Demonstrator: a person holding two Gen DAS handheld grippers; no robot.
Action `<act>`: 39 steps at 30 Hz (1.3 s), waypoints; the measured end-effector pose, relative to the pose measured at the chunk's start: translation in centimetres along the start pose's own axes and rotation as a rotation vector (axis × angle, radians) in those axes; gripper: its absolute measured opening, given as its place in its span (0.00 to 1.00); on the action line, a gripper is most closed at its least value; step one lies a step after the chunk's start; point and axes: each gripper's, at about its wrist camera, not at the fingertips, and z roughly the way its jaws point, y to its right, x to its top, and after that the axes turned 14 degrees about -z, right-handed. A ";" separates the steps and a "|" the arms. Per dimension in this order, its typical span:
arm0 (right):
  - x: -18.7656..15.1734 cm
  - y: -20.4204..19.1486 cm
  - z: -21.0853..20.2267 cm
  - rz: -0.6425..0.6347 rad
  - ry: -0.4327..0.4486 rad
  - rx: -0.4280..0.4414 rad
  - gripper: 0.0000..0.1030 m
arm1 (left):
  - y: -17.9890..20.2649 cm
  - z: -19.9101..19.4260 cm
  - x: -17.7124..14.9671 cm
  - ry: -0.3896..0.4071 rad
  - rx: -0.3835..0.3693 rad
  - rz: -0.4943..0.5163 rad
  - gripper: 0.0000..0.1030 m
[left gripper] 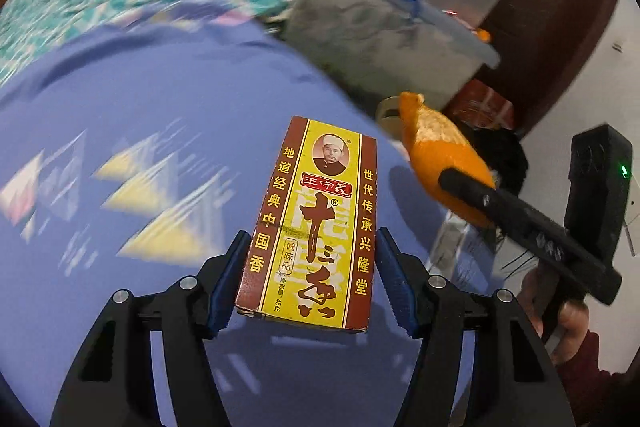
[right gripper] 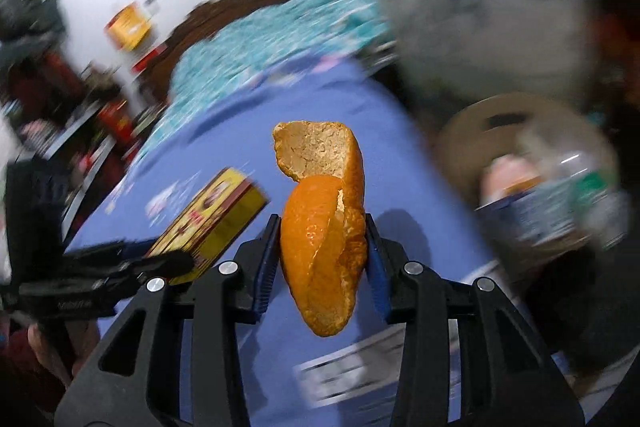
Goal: Collect trash
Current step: 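Carry the spice box and orange peel to the beige bin and release them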
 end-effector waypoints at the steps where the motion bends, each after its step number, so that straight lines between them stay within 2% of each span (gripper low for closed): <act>1: 0.6 1.3 0.2 0.010 -0.006 -0.034 0.40 | 1.4 1.0 0.9 -0.009 -0.016 0.016 0.58; 4: 1.9 5.5 1.9 0.070 -0.044 -0.101 0.43 | 4.6 4.3 3.5 -0.047 -0.052 0.030 0.58; 6: 2.2 7.7 4.0 0.096 -0.105 -0.128 0.56 | 6.4 6.7 5.1 -0.081 -0.074 0.025 0.58; 7: 2.1 8.8 5.2 0.113 -0.143 -0.133 0.59 | 7.1 7.6 5.6 -0.094 -0.080 0.023 0.58; 8: 1.9 9.7 5.4 0.143 -0.141 -0.132 0.61 | 7.8 8.6 6.2 -0.111 -0.087 0.019 0.58; 11: 1.7 11.0 3.0 0.193 -0.015 -0.123 0.64 | 10.1 11.9 7.5 -0.155 -0.096 0.027 0.58; 15: 1.0 12.4 -1.2 0.237 0.137 -0.197 0.64 | 12.9 14.5 8.2 -0.185 -0.119 0.055 0.58; 19: -0.1 13.1 -3.8 0.275 0.220 -0.251 0.64 | 15.4 16.9 8.8 -0.202 -0.121 0.078 0.59; 20: -0.4 13.1 -4.2 0.280 0.233 -0.260 0.65 | 15.8 17.5 8.8 -0.204 -0.113 0.077 0.61; 21: -0.6 13.0 -4.6 0.282 0.240 -0.262 0.65 | 16.3 18.5 9.0 -0.212 -0.098 0.072 0.75; 23: -1.0 12.6 -5.3 0.278 0.250 -0.266 0.65 | 16.6 19.6 9.1 -0.222 -0.081 0.064 0.89; 26: -1.6 11.8 -5.4 0.258 0.253 -0.270 0.65 | 16.3 20.4 8.9 -0.250 -0.080 0.046 0.89; 29: -1.7 10.4 -5.0 0.225 0.238 -0.251 0.65 | 15.3 19.7 8.5 -0.240 -0.073 0.038 0.89; 32: -0.4 9.6 -3.3 0.161 0.186 -0.170 0.62 | 13.1 17.7 8.4 -0.225 -0.096 -0.007 0.89; 35: 1.9 9.3 -0.5 0.068 0.069 -0.102 0.31 | 10.7 14.8 8.2 -0.190 -0.120 -0.047 0.88; 38: 3.7 9.9 2.9 0.025 -0.039 -0.094 0.26 | 8.3 11.6 7.6 -0.149 -0.132 -0.079 0.88; 39: 4.5 10.5 5.3 0.021 -0.119 -0.082 0.26 | 7.5 10.6 7.4 -0.136 -0.134 -0.087 0.87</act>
